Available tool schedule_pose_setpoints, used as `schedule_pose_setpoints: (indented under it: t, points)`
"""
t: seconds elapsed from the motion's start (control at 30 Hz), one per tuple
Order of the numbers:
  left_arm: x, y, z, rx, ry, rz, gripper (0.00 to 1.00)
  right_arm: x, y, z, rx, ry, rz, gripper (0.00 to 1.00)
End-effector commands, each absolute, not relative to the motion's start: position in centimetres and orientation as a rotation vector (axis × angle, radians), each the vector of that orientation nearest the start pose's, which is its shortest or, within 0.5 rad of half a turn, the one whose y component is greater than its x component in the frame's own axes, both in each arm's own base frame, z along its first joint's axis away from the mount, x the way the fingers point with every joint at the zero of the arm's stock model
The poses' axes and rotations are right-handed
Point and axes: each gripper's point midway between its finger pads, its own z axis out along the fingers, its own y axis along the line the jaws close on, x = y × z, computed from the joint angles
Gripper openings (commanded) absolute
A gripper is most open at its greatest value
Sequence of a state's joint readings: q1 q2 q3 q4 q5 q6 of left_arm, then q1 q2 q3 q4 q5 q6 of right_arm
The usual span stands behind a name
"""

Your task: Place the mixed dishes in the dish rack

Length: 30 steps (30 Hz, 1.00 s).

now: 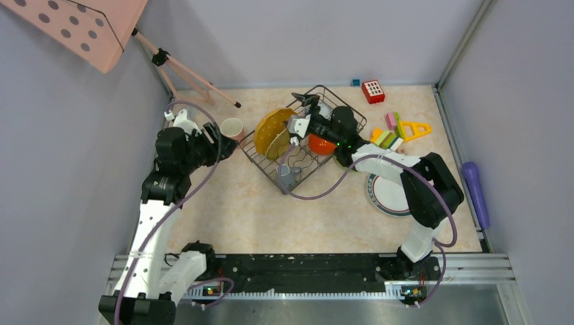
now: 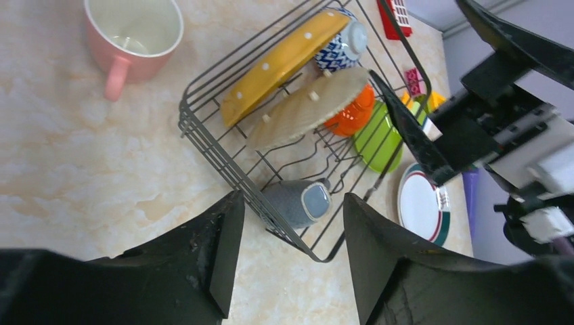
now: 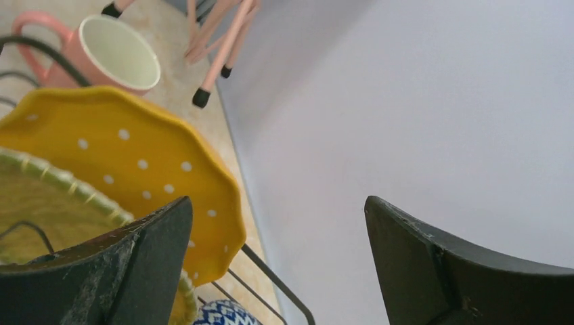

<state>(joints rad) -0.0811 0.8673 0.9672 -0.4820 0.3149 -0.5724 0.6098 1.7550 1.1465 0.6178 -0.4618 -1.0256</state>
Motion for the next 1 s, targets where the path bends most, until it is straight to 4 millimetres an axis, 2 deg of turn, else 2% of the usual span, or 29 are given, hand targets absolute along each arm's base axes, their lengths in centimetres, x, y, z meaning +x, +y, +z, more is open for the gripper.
schedule_pose_setpoints:
  t: [0.0,0.17,0.3,0.43,0.53,0.7,0.8,0.97]
  points:
    - [30.1,-8.6,29.6,-0.323,1.931,-0.656,0.63,39.9,32.9,37.8,-0.973,0.662,0.151,0.95]
    - [31.3,-8.8,28.7,-0.29,1.942,-0.645,0.67,37.2,30.5,38.8,-0.835,0.837,0.335,0.93]
    - [32.4,-8.4,27.6,-0.362,1.95,-0.636,0.66,35.6,28.7,38.3,-0.721,1.069,0.485,0.9]
    - [32.5,-10.0,27.3,-0.351,1.961,-0.749,0.64,34.4,26.5,35.6,-0.603,1.314,0.544,0.87]
    - [32.2,-10.9,26.8,-0.321,1.968,-0.804,0.6,33.9,24.5,33.5,-0.436,1.484,0.576,0.86]
    - [32.5,-11.1,25.1,-0.266,2.028,-0.704,0.59,32.8,21.1,28.4,-0.145,1.814,0.546,0.86]
    - [32.6,-11.9,25.0,-0.252,2.029,-0.74,0.59,31.0,21.1,25.5,-0.149,1.92,0.585,0.87]
    - [32.3,-15.8,25.0,-0.076,2.041,-0.691,0.53,29.3,20.3,22.1,-0.146,2.003,0.576,0.84]
